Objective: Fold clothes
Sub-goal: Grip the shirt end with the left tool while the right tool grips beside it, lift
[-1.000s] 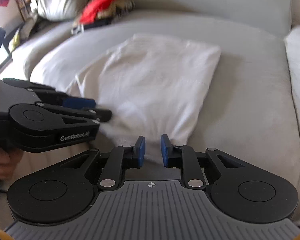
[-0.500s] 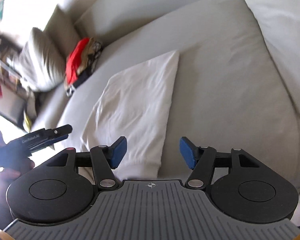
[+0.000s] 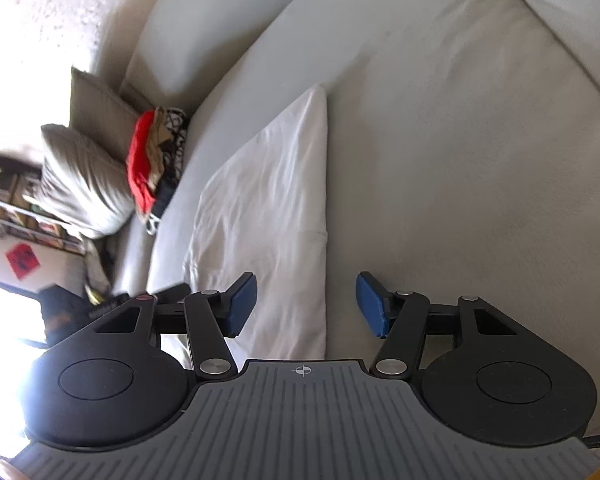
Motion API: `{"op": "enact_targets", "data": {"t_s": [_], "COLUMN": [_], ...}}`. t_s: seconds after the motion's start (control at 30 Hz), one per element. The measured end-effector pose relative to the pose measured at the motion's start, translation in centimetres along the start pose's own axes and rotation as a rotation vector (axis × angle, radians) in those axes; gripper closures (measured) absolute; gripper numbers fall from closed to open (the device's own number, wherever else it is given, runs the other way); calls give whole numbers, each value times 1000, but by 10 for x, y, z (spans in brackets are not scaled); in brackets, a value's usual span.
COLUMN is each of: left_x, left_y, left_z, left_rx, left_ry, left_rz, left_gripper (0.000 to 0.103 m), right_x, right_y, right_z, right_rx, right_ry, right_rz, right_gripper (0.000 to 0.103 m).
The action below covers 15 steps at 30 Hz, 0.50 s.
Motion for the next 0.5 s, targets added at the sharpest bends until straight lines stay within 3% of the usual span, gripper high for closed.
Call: {"op": "enact_targets", "data": {"t_s": [0.1,0.43,0.5], "left_x": [5,19,24], "left_y": [15,56,62], "left_z": [0,-3,-3], "left_rx": [-100,-246,-257], "left_ry": [-22,-130,-146], "left_rz": [67,121,117], "left_gripper": [34,35,40], "right_x": [10,49,55], "right_y": [13,72,88], "right_z": [-4,1,6], "right_rx": [28,66,68], "right_ry": [44,85,59], "right_rz": [10,-14,-19], "right_gripper": [45,51,53]}}
Point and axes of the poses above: each gripper's, at about its wrist camera, not at the fingertips, and y roughly the way its jaws point, z to its left, x to its top, the point moved 4 cm from there along y, roughly the way its jaws point, and after that the axes turned 6 degrees about -z, right-handed, at the moved point
